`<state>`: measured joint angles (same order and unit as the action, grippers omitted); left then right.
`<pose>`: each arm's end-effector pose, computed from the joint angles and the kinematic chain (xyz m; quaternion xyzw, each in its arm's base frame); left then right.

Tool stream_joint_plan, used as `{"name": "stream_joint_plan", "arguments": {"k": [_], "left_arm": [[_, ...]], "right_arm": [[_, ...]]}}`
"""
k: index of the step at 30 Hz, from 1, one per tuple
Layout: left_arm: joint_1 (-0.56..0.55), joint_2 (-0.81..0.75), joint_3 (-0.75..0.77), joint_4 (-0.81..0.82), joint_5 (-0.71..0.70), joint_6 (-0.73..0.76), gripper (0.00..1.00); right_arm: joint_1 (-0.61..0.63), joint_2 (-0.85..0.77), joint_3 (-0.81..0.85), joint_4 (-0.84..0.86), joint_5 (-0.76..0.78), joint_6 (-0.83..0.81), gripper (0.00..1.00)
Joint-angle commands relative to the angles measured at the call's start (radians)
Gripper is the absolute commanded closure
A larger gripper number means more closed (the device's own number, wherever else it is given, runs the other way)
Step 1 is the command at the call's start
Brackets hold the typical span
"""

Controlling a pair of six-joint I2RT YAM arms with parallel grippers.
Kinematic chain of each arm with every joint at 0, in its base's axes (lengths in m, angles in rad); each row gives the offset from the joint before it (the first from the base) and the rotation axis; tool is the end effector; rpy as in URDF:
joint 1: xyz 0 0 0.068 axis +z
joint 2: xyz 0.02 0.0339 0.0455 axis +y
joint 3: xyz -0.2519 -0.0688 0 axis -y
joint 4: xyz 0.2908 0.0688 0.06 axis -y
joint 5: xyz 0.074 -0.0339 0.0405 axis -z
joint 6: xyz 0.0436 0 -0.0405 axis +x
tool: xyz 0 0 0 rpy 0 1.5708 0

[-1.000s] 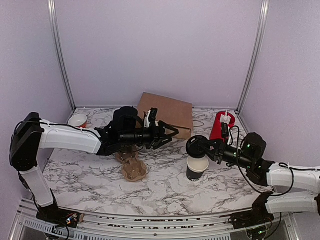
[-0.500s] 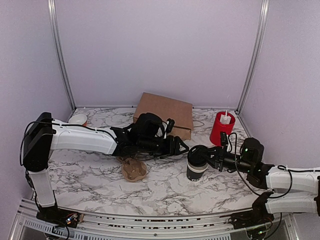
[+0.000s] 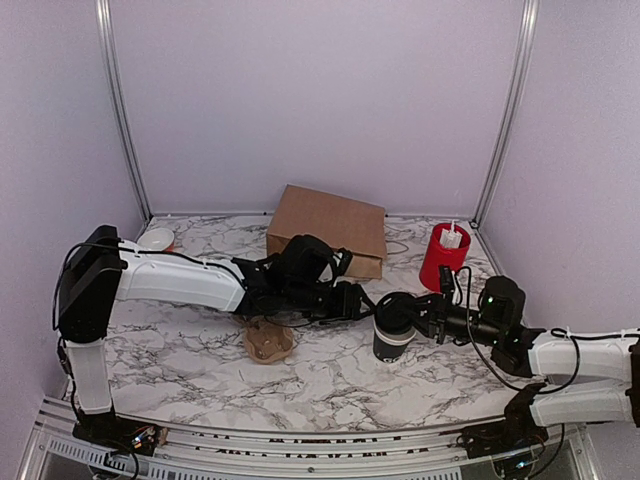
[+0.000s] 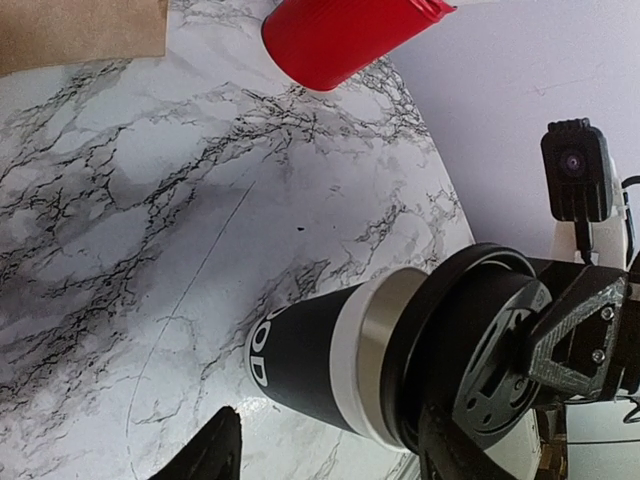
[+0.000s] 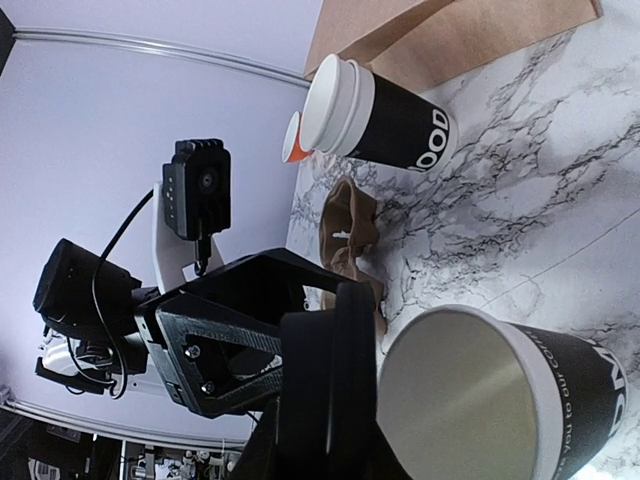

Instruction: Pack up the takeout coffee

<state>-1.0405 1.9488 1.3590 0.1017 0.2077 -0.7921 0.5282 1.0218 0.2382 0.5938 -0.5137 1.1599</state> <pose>0.2406 -0.4282 0.1810 0.1586 0.8392 -0.4607 0.2415 0.2024 0.1429 0.1445 0.0778 0.7590 0.5905 0.2630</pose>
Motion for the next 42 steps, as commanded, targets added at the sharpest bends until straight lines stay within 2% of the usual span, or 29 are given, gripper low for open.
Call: {"name": "stream_joint_plan", "arguments": {"k": [1,28,42], "left_arm": [[-0.012,0.024,0.037,-0.033,-0.009,0.023,0.39],[-0.017,0.024,0.072,-0.062,-0.024,0.045,0.38],[-0.048,0.086,0.18,-0.198,-0.097,0.13,0.37]], "right_arm": [[-0.012,0.004,-0.006,0.03,-0.007,0.009,0.9],[-0.018,0.058,-0.035,0.067,-0.04,0.057,0.89],[-0.022,0.014,-0.037,-0.001,-0.006,0.032,0.85]]}}
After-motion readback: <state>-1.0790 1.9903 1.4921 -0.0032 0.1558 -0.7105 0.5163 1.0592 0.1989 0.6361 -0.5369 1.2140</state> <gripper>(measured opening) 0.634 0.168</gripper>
